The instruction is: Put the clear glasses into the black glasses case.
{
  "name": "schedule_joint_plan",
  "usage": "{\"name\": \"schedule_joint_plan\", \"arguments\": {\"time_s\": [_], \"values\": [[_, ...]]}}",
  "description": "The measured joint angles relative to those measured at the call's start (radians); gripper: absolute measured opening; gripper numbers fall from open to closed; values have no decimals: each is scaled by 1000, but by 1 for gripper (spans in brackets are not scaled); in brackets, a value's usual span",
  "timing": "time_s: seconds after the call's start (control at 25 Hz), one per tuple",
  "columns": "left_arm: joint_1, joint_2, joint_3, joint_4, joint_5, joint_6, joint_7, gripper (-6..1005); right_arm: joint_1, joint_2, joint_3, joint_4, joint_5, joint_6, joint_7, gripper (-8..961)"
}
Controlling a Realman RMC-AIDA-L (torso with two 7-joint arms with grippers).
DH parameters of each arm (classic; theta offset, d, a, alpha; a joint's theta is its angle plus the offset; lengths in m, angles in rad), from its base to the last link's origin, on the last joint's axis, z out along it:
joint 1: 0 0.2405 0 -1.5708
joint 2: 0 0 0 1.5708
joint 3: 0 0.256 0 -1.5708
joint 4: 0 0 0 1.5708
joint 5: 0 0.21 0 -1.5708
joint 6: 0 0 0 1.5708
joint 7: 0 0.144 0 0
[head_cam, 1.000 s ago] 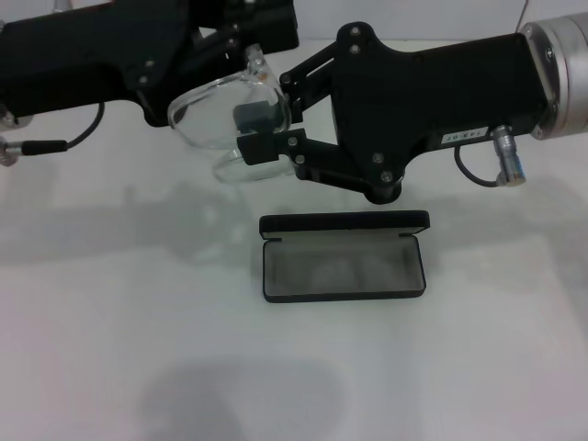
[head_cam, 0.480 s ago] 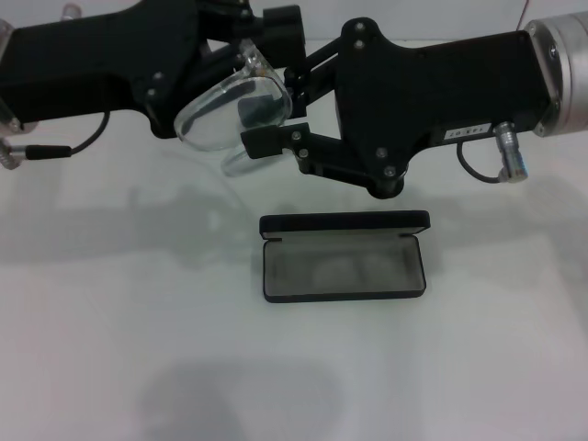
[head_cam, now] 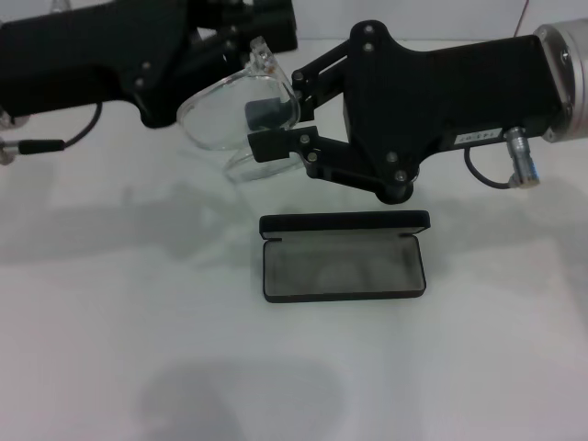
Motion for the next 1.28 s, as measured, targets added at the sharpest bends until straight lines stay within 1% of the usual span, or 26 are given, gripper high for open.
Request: {"name": "schedule_joint_plan", "arguments": {"time_s": [0.28,0.44,0.56,0.68,0.72,0.76,0.84,0.96,1.28], "values": [[11,-9,-73,-1,-23,-1,6,98,-21,1,0,-4,15,-16,-10,111],[16,-17,-170,-4,-25,-7,15,98,-61,2,0,-19,57,-30,-51,110],[18,-26,-289,-7,-27,-9,17,98,-110,2,-1,-39,103,-53,-108,110],[19,-34,-375,-16,-29,-15,17,98,-157,1,-1,-43,167,-116,-200,110],[19,-35,-392,-27,-33,-24,17,98,-181,1,-1,-42,210,-167,-253,110],[20,-35,-400,-37,-37,-31,17,98,-181,1,-1,-42,210,-167,-253,110],[18,-34,-396,-60,-37,-48,17,98,-189,1,-2,-36,234,-208,-288,110],[3,-35,-361,-82,-11,-62,17,98,-183,2,-4,-30,244,-250,-321,110],[-32,-44,-210,-104,12,-65,-15,98,-151,4,-10,-24,254,-253,-365,110]]}}
